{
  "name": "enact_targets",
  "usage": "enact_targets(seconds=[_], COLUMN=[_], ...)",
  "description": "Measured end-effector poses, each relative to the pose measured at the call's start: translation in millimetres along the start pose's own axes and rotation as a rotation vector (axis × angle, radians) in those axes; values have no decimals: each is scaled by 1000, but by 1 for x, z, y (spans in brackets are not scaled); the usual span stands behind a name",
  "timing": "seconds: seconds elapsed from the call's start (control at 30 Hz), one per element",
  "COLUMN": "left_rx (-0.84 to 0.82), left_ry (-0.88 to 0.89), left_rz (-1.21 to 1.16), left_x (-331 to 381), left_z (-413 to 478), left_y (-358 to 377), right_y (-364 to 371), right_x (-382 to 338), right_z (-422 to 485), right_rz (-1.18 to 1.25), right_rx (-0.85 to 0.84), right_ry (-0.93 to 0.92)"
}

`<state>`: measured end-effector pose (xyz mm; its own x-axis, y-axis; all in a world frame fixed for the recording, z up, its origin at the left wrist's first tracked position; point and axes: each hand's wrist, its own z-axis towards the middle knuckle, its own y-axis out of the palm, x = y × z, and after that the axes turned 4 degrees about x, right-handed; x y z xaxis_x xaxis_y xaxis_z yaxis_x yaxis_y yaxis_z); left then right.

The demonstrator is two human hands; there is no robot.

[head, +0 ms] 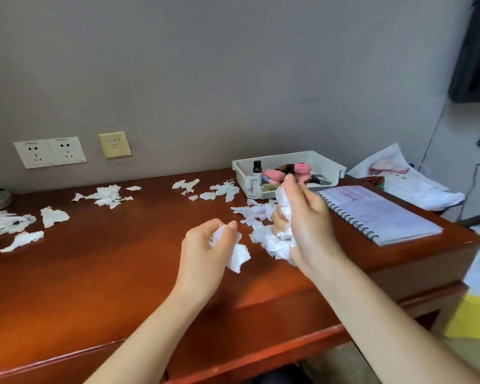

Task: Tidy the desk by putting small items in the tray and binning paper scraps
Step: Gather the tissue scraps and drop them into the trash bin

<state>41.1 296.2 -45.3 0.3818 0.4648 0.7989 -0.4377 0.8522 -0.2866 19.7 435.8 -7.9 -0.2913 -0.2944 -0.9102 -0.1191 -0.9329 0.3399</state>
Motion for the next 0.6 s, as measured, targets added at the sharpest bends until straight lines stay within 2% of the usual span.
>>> enact_targets(seconds=[0.13, 0.27, 0.4, 0.6], left_rx=[-119, -349, -553, -848], left_ry=[134, 207, 160, 6], left_rz=[-46, -69, -122, -85], left_x=[29, 45, 46, 11], left_z=[-12, -38, -64, -105], left_y=[27, 66, 112, 181], right_y=[-44, -103, -164, -235], right_x=[-15, -17, -7, 34], right_z=[-14, -29, -41, -54], right_rz=[-30, -24, -95, -190], right_rx=[-9, 37, 101, 210], right_ry=[-1, 62, 128, 237])
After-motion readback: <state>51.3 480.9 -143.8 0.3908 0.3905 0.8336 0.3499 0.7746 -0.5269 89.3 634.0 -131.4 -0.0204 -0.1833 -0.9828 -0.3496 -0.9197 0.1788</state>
